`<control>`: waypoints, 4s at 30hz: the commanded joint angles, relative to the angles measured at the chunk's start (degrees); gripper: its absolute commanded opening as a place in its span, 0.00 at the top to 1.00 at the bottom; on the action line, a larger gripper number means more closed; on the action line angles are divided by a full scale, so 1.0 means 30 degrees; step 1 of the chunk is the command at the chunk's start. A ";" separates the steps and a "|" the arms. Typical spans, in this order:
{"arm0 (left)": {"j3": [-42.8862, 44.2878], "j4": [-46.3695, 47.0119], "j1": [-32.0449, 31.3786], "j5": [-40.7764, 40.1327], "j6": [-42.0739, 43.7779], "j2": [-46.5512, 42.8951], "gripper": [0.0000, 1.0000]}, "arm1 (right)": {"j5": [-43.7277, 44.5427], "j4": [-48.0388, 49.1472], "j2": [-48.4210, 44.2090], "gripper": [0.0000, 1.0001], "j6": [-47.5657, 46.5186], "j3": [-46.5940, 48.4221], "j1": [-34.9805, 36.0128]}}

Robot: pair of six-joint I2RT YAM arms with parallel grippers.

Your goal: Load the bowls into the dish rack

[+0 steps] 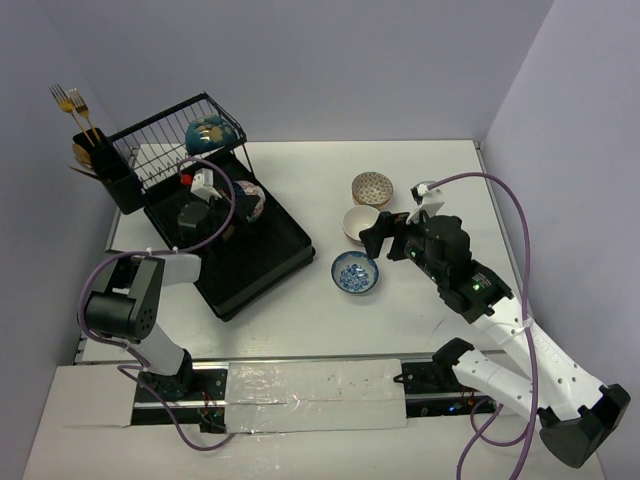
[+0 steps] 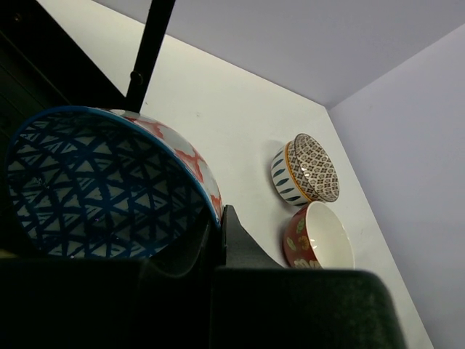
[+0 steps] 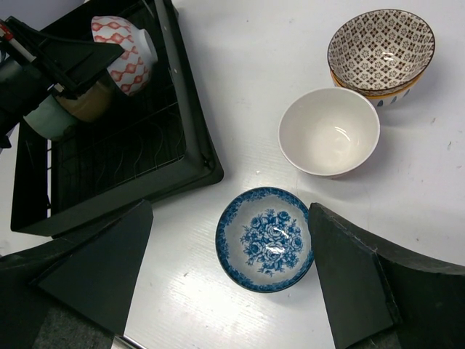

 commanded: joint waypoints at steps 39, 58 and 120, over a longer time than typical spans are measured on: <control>0.5254 -1.6791 -0.3159 -0.5867 0.7654 -0.7836 0.01 | 0.4175 -0.0796 0.0441 0.05 0.1781 -0.0039 -0.0003; 1.1993 -2.4113 -1.5851 -0.3291 1.8303 -0.0869 0.03 | 0.2245 -0.3669 0.0794 0.02 0.5650 -0.2235 -0.7942; 0.3448 -0.9709 -1.0377 0.1233 0.6708 -0.7572 1.00 | -0.0741 -0.1355 0.1437 0.05 0.5416 -0.3203 -0.8148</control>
